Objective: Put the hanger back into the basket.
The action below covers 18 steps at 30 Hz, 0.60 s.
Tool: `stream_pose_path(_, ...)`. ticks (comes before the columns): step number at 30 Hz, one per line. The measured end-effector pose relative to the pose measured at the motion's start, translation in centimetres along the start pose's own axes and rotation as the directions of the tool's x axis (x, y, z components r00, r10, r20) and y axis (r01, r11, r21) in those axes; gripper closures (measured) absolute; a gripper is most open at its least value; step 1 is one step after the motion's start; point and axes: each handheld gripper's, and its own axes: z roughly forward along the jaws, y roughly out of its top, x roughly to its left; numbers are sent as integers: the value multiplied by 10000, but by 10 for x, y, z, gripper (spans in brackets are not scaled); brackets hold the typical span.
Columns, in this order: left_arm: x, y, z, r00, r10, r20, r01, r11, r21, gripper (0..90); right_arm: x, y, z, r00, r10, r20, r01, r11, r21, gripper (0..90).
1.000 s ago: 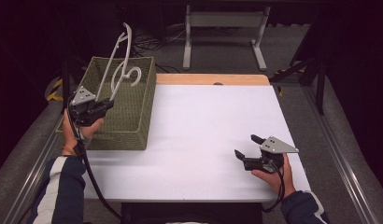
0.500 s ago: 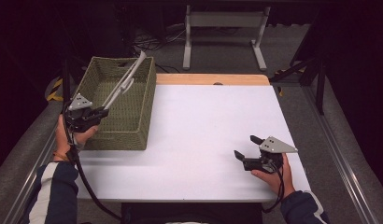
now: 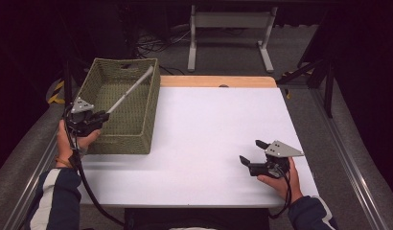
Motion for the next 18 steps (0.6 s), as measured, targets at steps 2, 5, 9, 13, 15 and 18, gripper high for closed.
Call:
stream_pose_path(2, 0, -1, -1, 10000, -82, -36, 81, 9999, -132, 824, 0, 0, 0, 10000, -19, -2, 19, 10000, 25, 165)
stream_pose_path(5, 0, -3, -4, 10000, 27, -33, -28, 9996, -271, 809, 0, 0, 1, 10000, 23, -26, -23, 10000, 52, 165)
stream_pose_path(9, -2, -5, -5, 9999, 112, 25, -111, 9983, -566, 785, 0, 1, 0, 10000, -8, 5, 8, 10000, 1, 166)
stream_pose_path(13, -6, -5, -9, 9996, 185, 190, -165, 9946, -1025, 774, -1, 1, -1, 10000, 21, 77, -20, 10000, -78, 166)
stream_pose_path(15, -7, -4, -10, 9994, 285, 192, -259, 9919, -1240, 755, -1, 1, -2, 9999, 13, 122, -12, 9999, -111, 166)
stream_pose_path(18, -14, -1, -13, 9983, 523, 246, -476, 9853, -1640, 734, -1, 2, -3, 9999, -22, 135, 24, 9999, -156, 167)
